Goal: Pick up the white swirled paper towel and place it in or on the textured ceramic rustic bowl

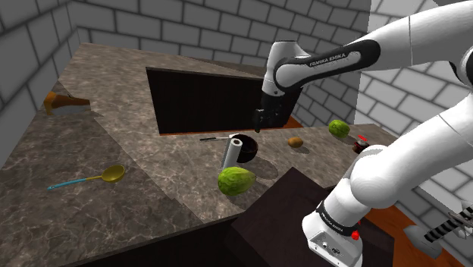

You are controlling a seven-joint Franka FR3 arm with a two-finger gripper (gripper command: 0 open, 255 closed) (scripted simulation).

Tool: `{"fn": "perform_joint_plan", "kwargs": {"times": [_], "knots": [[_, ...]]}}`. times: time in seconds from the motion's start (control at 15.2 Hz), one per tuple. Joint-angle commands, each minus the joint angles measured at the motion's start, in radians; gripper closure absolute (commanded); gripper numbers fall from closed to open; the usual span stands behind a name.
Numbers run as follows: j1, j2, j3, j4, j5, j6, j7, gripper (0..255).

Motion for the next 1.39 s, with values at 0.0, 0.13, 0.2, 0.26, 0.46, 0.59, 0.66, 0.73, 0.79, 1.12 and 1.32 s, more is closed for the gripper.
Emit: {"fn": "perform_joint_plan", "kwargs": {"times": [0.0, 0.13, 0.2, 0.26, 0.46, 0.59, 0.66, 0.73, 0.79, 1.12, 1.32], "knots": [[0.007, 0.089, 0.001, 0.015, 0.005, 0.076, 0.004, 0], [0.011, 0.169, 0.001, 0.036, 0.01, 0.137, 0.003, 0], [0.012, 0.21, 0.001, 0.048, 0.013, 0.166, 0.003, 0], [0.014, 0.251, 0.002, 0.062, 0.016, 0.194, 0.002, 0], [0.018, 0.375, 0.004, 0.112, 0.025, 0.27, 0.0, 0], [0.02, 0.457, 0.007, 0.152, 0.032, 0.314, -0.003, 0], [0.02, 0.468, 0.008, 0.157, 0.033, 0.32, -0.003, 0], [0.019, 0.478, 0.007, 0.154, 0.033, 0.333, -0.003, 0], [0.019, 0.489, 0.007, 0.151, 0.034, 0.347, -0.003, 0], [0.016, 0.55, 0.007, 0.137, 0.035, 0.422, -0.004, 0], [0.016, 0.55, 0.007, 0.137, 0.035, 0.422, -0.004, 0]]}}
